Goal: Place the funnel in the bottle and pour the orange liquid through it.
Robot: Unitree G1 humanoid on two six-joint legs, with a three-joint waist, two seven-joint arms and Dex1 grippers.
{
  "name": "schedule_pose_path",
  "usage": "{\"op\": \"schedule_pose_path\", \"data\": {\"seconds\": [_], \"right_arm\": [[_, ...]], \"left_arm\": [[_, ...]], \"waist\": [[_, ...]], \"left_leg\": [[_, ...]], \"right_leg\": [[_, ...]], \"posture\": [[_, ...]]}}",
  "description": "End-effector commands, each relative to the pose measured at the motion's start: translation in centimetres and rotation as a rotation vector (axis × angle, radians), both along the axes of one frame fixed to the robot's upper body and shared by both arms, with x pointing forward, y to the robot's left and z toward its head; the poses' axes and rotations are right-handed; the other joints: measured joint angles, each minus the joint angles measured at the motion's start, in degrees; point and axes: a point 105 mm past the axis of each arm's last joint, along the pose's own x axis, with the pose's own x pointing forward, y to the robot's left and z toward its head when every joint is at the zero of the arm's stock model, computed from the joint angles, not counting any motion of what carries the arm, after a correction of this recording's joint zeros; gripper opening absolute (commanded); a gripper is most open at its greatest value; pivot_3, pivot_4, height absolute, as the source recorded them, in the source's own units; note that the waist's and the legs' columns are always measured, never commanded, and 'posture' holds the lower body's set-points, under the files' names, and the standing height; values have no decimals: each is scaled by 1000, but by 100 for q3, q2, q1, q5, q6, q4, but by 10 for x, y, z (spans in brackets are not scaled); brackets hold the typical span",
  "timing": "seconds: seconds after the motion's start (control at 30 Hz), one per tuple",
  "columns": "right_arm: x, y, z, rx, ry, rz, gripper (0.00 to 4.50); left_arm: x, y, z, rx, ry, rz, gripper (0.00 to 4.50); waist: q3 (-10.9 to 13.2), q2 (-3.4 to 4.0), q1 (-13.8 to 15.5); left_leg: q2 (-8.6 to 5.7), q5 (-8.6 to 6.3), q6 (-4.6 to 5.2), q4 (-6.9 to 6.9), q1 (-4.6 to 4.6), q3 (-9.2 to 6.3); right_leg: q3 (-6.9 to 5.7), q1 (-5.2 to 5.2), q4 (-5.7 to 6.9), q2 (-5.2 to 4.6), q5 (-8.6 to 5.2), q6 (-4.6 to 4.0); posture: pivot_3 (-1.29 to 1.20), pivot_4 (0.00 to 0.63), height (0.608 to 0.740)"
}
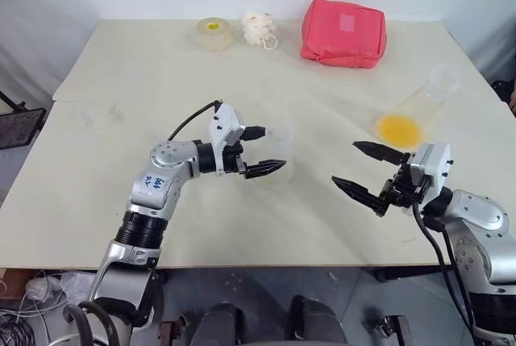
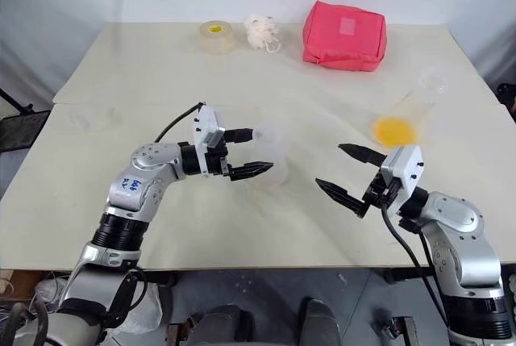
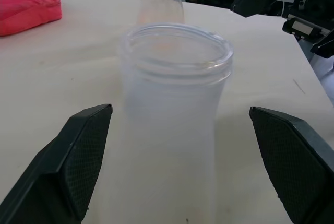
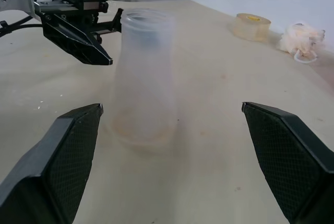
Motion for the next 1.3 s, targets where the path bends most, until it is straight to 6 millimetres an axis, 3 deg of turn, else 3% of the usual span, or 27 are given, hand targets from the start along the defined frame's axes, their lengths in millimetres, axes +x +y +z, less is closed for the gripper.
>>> {"op": "schedule_pose_path", "data": {"seconds": [0.03, 0.2, 0.5, 0.63, 0.73, 1.0, 1.1, 1.2, 1.3], "right_arm": [[-3, -1, 7, -10, -30, 11, 4500], [-3, 1, 7, -22, -12, 30, 4500], [5, 11, 6, -26, 7, 105, 4500], [7, 17, 4, -22, 16, 140, 4500], [9, 20, 5, -19, 19, 157, 4500], [-1, 25, 10, -5, 27, 222, 4500], [-7, 31, 12, -1, 32, 263, 4500], [-8, 46, 21, 33, -3, 298, 4500], [-8, 52, 25, 44, -19, 317, 4500]], "left_arm": [[-5, 3, 11, -21, -37, -14, 4472], [-9, 18, 17, -9, -39, 17, 4472], [-7, 64, 48, -78, -74, 198, 4472], [-15, 90, 49, -50, -80, 299, 4472], [-25, 115, 47, -49, -82, 407, 4472], [-65, 211, 28, -50, -56, 849, 4472], [-79, 233, 20, -54, -54, 970, 4472], [-80, 261, 13, -84, -91, 1152, 4472], [-72, 274, 8, -97, -110, 1247, 4472]], "waist": [[0, 0, 2], [0, 0, -18], [0, 0, -5], [0, 0, -34], [1, 1, -42], [1, 1, -19], [1, 0, -4], [0, 0, 5], [0, 0, 1]], "left_leg": [[0, 0, 0, 0, 0, 0], [1, 0, 0, 0, 0, -1], [10, 0, 0, 8, 0, -37], [11, 0, 0, 7, 1, -39], [14, -1, -1, 4, 2, -40], [14, -2, -2, 6, 3, -46], [14, -3, -3, 7, 3, -51], [13, -4, -4, 19, 3, -60], [13, -6, -7, 20, 4, -60]], "right_leg": [[0, 0, 0, 0, 0, 0], [0, -1, 1, 0, 0, 0], [2, 0, 11, -2, 0, 0], [2, -1, 12, -3, 0, 0], [3, -2, 14, -3, 0, 0], [10, 1, 15, -8, 0, 0], [9, 3, 15, -8, 0, 0], [9, 12, 14, -9, 0, -1], [10, 10, 18, -7, 0, -1]], "posture": [[0, 150, 740], [0, 150, 740], [0, 150, 740], [0, 150, 740], [0, 150, 740], [0, 150, 740], [0, 150, 740], [0, 150, 740], [0, 150, 740]]}}
